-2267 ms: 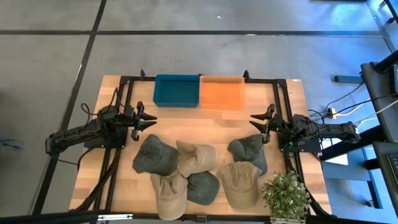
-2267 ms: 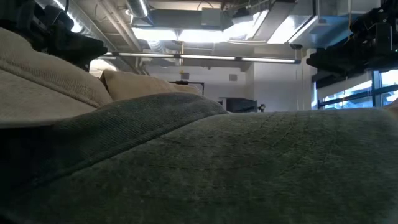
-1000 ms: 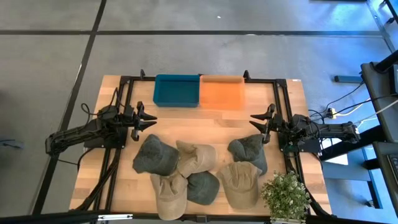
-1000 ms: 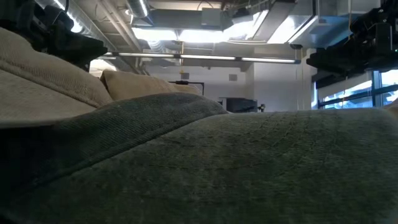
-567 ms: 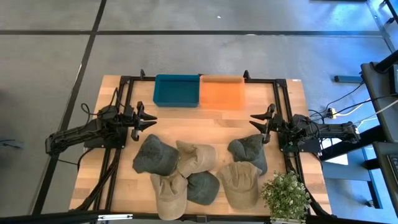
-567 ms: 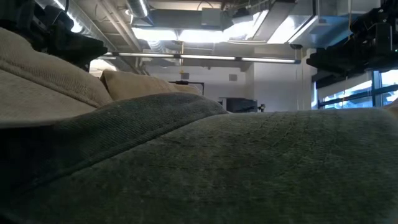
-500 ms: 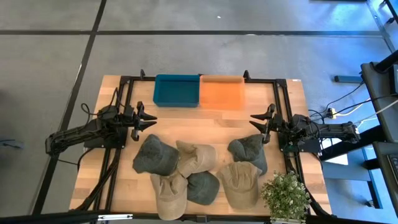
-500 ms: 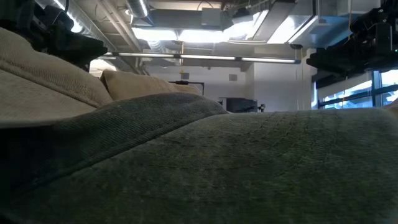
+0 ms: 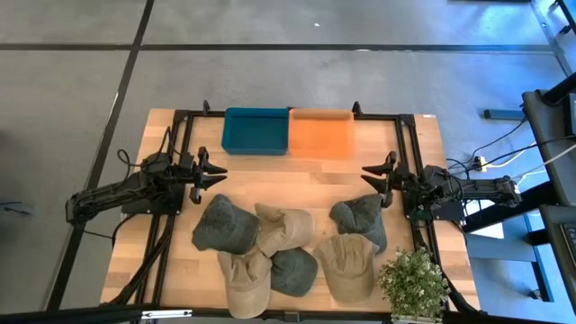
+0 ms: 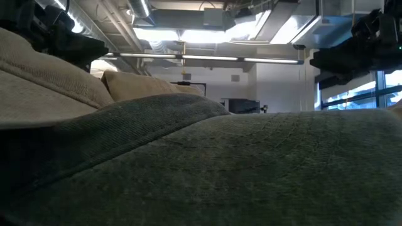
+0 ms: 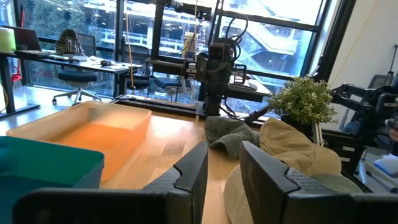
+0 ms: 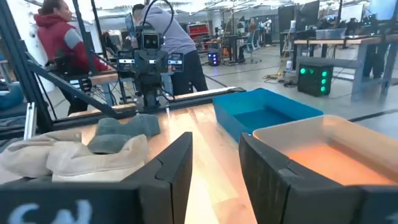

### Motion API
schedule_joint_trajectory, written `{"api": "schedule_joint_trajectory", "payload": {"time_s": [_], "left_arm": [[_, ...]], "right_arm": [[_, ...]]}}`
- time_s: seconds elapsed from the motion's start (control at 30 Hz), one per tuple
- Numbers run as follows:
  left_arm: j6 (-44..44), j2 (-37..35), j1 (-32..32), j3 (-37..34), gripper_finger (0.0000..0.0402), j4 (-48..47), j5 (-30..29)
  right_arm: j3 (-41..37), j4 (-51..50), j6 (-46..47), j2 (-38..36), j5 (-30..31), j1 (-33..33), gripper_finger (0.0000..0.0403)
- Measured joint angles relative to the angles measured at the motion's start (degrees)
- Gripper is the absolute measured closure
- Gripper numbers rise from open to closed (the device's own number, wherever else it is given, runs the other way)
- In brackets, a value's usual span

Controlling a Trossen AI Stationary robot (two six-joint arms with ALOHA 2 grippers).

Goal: Pick & Place hat
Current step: Put the top left black cap into the blue bin

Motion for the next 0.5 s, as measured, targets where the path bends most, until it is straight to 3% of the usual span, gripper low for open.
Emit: {"api": "schedule_joint_trajectory", "payload": {"time_s": [0.2,0.5], "left_arm": [[0.2,0.0,0.0,0.0,0.0313,0.0,0.0],[4.9,0.0,0.0,0.0,0.0313,0.0,0.0]], "right_arm": [[4.9,-1.5,4.2,3.3,0.4,0.0,0.0270],[18.2,-12.9,4.1,24.0,-0.7,0.0,0.0270]]}}
